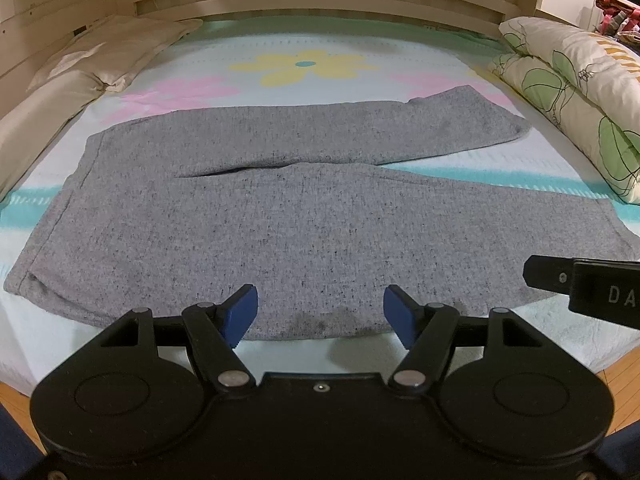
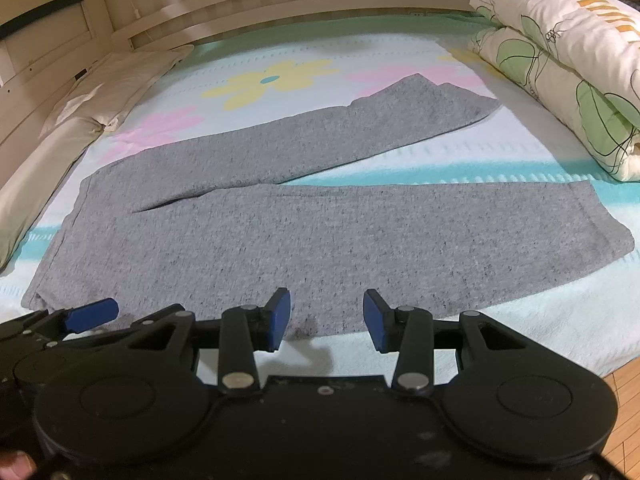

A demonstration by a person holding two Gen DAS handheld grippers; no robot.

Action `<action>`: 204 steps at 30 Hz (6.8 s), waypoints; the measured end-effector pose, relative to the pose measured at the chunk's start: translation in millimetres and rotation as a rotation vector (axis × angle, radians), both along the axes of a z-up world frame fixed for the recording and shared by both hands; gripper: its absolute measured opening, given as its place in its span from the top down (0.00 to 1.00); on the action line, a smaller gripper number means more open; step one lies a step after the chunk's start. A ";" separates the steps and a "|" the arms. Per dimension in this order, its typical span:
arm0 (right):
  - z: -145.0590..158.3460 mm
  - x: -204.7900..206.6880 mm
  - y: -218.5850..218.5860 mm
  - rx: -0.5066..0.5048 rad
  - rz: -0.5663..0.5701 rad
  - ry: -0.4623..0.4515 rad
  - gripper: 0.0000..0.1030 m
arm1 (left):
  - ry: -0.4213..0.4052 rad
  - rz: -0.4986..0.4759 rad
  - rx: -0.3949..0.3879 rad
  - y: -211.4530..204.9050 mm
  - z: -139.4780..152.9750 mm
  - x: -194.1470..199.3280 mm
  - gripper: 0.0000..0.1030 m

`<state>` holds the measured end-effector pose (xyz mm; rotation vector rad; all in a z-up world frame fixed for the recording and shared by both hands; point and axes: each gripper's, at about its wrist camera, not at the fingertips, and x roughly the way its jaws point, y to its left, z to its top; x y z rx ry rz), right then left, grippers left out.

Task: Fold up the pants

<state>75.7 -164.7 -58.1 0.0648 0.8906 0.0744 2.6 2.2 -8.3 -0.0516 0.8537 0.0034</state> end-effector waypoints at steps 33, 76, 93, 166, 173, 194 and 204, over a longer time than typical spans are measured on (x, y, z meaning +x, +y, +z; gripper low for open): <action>1.5 0.4 5.3 0.002 0.007 0.018 0.57 | 0.008 -0.001 -0.003 2.0 -0.7 0.1 0.31; -18.8 86.1 -55.5 -0.192 0.027 0.299 0.59 | 0.195 0.031 0.081 46.5 -44.1 70.9 0.34; -48.3 96.8 -232.6 -0.176 -0.356 0.346 0.65 | 0.123 -0.008 0.202 28.0 -61.4 58.0 0.31; -22.1 370.2 -125.8 -0.002 -0.427 0.210 0.99 | 0.251 0.047 0.084 108.4 -64.3 319.8 0.36; -15.1 311.1 -132.8 0.023 -0.384 0.216 0.99 | 0.118 0.069 0.014 110.8 -25.3 328.5 0.36; -40.5 282.4 -148.3 0.055 -0.400 0.246 0.95 | 0.264 0.218 -0.173 128.5 -79.9 364.9 0.36; 2.3 282.8 -145.6 -0.025 -0.382 0.051 0.76 | 0.239 0.181 -0.124 116.6 -87.0 381.9 0.79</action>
